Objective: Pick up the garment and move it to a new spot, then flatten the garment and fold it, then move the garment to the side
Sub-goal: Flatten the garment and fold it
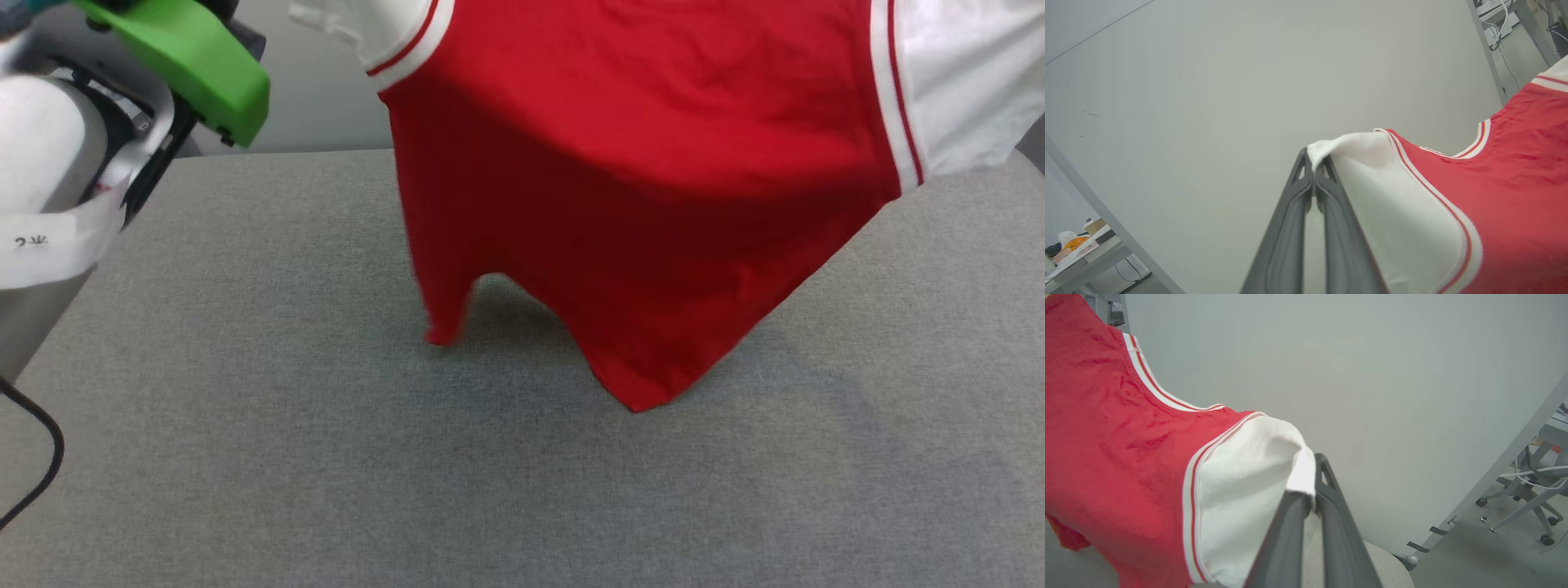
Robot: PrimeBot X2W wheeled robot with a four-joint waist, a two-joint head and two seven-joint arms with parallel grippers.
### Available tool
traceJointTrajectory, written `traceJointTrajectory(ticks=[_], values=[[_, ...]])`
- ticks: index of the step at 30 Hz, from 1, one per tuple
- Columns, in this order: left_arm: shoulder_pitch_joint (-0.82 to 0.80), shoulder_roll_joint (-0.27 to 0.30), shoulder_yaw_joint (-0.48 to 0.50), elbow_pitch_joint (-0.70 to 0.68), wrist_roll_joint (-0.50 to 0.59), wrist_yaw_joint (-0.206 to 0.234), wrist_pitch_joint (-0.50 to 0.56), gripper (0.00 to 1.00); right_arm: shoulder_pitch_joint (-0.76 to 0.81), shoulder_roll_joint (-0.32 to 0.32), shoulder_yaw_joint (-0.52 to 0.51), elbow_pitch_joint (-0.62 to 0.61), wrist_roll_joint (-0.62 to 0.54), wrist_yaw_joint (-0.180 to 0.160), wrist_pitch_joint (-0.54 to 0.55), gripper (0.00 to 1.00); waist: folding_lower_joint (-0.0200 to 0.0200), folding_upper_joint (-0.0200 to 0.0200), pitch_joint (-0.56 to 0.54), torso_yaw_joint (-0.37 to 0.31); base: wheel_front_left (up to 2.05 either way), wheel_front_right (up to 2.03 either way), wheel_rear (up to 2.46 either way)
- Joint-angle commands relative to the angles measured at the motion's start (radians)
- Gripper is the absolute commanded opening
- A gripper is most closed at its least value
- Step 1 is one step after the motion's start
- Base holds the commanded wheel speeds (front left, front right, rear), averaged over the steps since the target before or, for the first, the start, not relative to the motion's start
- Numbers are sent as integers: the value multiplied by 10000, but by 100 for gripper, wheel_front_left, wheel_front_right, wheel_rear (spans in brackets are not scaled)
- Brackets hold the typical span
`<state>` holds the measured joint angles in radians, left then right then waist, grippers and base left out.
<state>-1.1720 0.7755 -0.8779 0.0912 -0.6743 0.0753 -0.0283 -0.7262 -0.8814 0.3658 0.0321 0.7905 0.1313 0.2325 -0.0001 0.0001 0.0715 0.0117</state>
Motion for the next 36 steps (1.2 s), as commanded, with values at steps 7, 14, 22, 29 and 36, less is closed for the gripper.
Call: traceJointTrajectory(ticks=[7,14,22,29,36], values=[[-1268,-707,363,891,-154,-255,-152,0,-1812,763,-306,56,-500,-6,175,0,1,-1,139,28,0,0,0],[-2651,-1393,605,2130,-178,-547,-174,0,-3977,1314,371,948,-971,-6,472,0,1,-1,1159,30,0,0,0],[-4927,-2090,1011,3734,89,-667,-325,0,-7240,1481,1374,2452,-1543,-6,438,0,1,-1,3186,72,0,0,0],[-6620,-2602,1445,5203,130,-727,-823,0,-10009,1746,2387,4033,-1784,-6,-171,0,1,-1,4589,108,0,0,0],[-7251,-2785,1477,6376,187,-1039,-1336,0,-11336,2249,3353,5390,-1521,-6,-941,0,1,-1,5231,61,0,0,0]])
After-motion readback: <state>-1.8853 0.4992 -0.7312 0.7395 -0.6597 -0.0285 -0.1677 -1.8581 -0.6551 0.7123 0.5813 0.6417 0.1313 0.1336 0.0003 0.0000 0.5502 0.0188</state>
